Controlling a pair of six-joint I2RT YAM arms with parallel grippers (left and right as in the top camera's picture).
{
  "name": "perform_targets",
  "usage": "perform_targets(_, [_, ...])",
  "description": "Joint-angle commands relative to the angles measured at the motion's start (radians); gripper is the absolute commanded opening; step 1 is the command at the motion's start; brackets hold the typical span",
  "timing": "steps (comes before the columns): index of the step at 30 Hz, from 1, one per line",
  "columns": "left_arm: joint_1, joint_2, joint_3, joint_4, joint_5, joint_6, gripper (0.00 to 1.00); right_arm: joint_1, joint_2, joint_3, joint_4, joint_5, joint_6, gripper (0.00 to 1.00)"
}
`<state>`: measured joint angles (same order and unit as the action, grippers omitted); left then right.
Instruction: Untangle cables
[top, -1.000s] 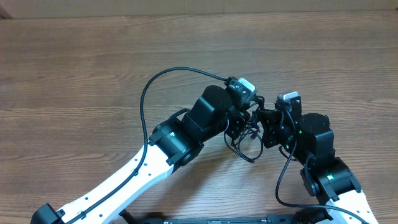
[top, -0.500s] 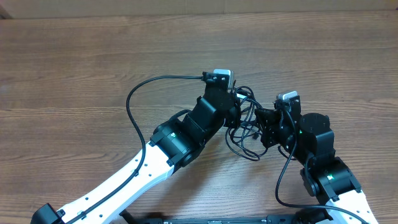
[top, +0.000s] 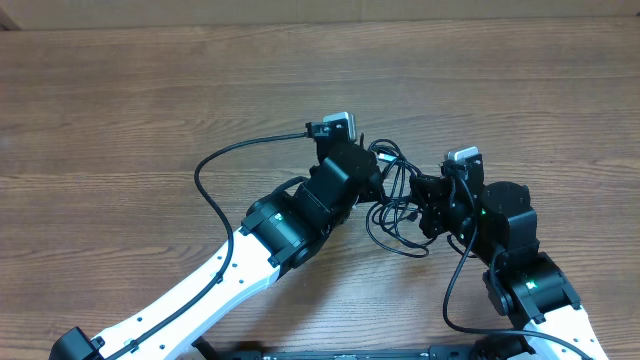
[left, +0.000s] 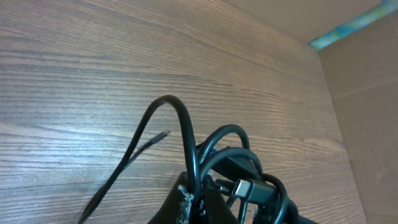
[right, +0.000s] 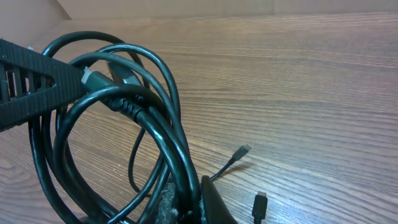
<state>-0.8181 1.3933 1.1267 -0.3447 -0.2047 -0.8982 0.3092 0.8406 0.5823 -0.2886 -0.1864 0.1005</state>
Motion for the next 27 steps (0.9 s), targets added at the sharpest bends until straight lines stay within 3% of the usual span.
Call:
perform_targets(1, [0.013,-0.013,0.015,0.002,-0.079,-0.053,0.04,-0.003,-0.006,0.008,-0.010,0.027,-0.001,0.04])
perform_targets(13, [0.013,-0.013,0.015,0.003,-0.091,-0.159,0.04,-0.003,-0.006,0.008,-0.017,0.028,-0.001,0.04])
perform_targets(27, [0.014,-0.013,0.015,0.037,-0.167,-0.140,0.04,-0.003,-0.006,0.008,-0.068,0.060,-0.010,0.04])
